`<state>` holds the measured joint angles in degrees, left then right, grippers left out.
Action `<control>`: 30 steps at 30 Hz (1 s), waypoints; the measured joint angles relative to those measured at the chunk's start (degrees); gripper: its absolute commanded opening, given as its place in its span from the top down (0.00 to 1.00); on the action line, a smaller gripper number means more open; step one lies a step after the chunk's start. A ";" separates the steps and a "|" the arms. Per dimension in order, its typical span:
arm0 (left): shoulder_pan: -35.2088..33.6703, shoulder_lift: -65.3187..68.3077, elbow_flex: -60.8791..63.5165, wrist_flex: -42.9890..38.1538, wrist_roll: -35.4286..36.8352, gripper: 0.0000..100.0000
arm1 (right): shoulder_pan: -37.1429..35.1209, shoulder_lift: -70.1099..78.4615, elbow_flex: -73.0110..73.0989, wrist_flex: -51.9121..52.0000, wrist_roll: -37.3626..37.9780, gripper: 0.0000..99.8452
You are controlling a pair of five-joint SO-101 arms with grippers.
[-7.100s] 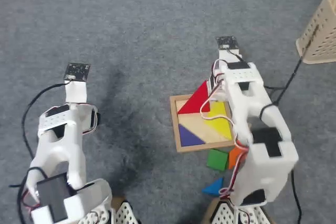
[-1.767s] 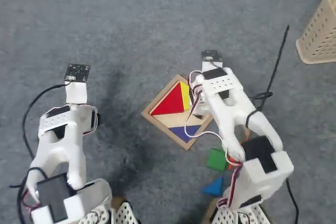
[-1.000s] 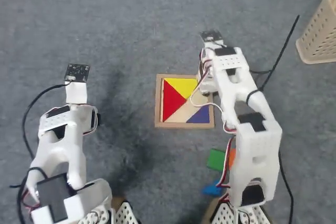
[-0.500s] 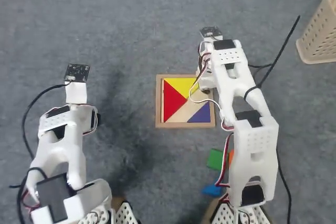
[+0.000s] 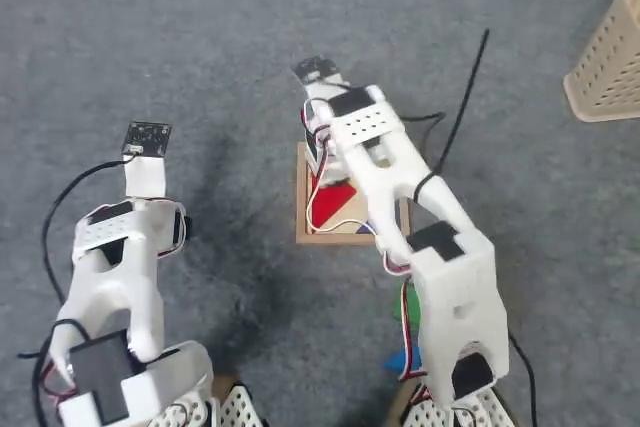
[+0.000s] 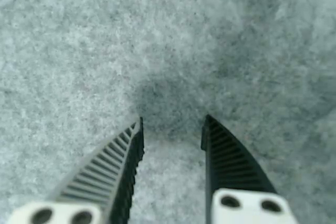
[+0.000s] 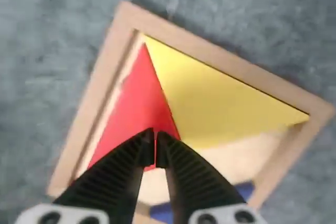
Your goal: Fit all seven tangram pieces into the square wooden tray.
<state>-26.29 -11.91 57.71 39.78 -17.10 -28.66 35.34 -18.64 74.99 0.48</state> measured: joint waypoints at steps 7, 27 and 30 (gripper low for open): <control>0.00 0.00 0.00 0.00 0.00 0.82 | -1.49 1.93 -0.26 -2.81 0.00 0.99; 0.00 0.00 0.00 0.00 0.00 0.82 | 9.67 -24.09 -2.55 18.99 5.45 0.99; 0.00 0.00 0.00 0.00 0.00 0.82 | 14.33 -29.01 5.98 18.73 8.18 0.99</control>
<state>-26.29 -11.91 57.71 39.78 -17.10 -14.33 6.33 -12.66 93.71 8.66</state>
